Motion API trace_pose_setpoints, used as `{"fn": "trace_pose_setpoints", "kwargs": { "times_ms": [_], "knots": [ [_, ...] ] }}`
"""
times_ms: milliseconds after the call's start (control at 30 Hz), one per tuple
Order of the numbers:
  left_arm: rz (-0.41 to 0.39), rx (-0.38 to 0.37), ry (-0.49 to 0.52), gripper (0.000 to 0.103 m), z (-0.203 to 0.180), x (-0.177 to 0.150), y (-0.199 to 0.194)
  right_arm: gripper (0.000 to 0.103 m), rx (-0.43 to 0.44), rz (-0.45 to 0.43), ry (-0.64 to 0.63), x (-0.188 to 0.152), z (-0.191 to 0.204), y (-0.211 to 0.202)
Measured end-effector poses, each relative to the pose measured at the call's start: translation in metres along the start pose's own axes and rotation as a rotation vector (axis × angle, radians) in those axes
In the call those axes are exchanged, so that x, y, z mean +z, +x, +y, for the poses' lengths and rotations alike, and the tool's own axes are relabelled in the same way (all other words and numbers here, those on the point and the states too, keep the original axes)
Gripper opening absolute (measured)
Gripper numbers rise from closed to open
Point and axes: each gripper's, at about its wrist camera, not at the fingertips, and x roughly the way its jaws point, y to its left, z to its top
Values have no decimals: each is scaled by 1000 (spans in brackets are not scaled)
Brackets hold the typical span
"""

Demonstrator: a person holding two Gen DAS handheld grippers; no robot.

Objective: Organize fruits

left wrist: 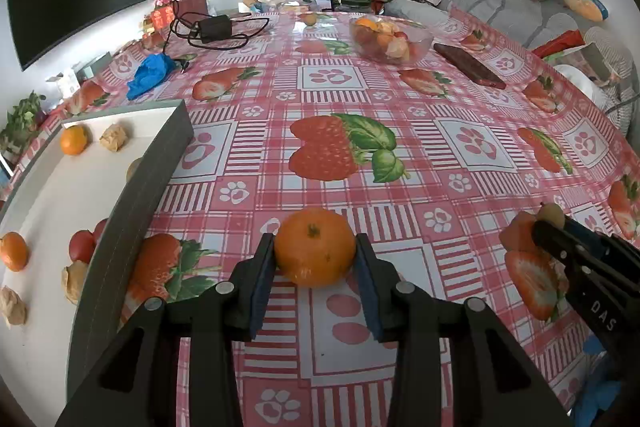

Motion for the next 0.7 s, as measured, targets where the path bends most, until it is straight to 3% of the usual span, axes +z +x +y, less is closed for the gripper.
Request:
{"fn": "trace_pose_setpoints", "kwargs": {
  "times_ms": [700],
  "knots": [
    [-3,-3,-4,42,0,-2,0,28,2,-13,7,-1,0,0]
  ]
}}
